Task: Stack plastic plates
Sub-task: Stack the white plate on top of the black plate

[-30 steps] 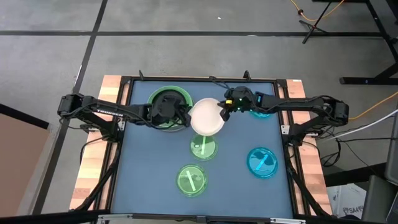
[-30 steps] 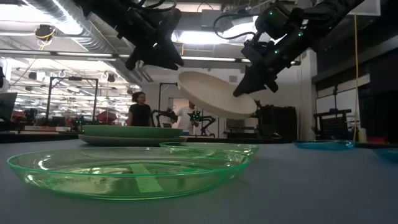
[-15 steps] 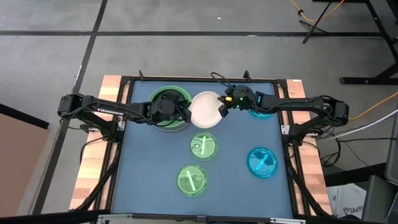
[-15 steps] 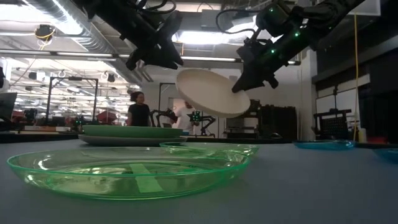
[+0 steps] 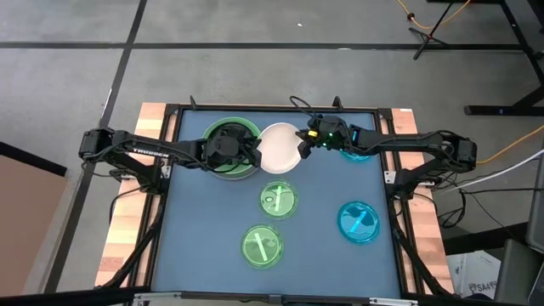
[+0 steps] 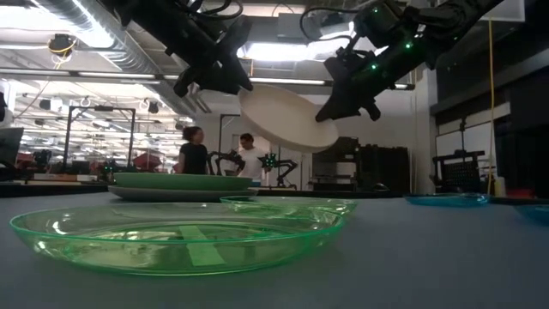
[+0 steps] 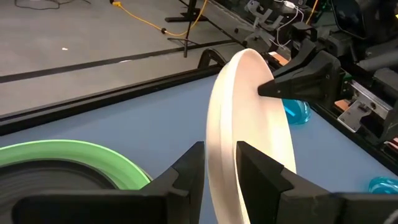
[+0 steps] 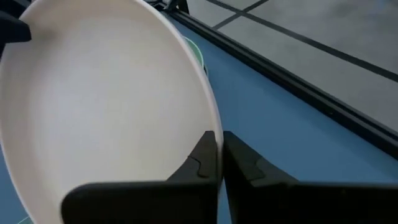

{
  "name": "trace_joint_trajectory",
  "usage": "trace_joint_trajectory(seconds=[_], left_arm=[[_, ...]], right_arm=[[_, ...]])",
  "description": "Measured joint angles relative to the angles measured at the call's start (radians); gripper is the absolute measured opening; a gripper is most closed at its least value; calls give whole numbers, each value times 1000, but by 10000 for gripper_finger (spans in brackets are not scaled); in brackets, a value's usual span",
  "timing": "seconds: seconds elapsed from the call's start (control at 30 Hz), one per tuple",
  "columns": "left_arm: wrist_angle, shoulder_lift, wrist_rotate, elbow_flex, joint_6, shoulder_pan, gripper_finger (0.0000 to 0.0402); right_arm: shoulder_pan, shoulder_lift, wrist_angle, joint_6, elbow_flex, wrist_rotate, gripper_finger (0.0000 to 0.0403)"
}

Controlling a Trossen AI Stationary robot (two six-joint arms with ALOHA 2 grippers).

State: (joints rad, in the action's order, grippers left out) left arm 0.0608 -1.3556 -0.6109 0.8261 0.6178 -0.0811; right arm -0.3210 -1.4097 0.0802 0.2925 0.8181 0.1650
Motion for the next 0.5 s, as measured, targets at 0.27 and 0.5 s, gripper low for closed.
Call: trace_joint_trajectory(seconds=[0.27,0.5], left_arm=[[0,0,0,0,0,0,86],[-2,0,-13,0,0,-1,69]], right_arm=[[0,0,26,46,0,-2,0],[0,0,34,96,0,-27,0]])
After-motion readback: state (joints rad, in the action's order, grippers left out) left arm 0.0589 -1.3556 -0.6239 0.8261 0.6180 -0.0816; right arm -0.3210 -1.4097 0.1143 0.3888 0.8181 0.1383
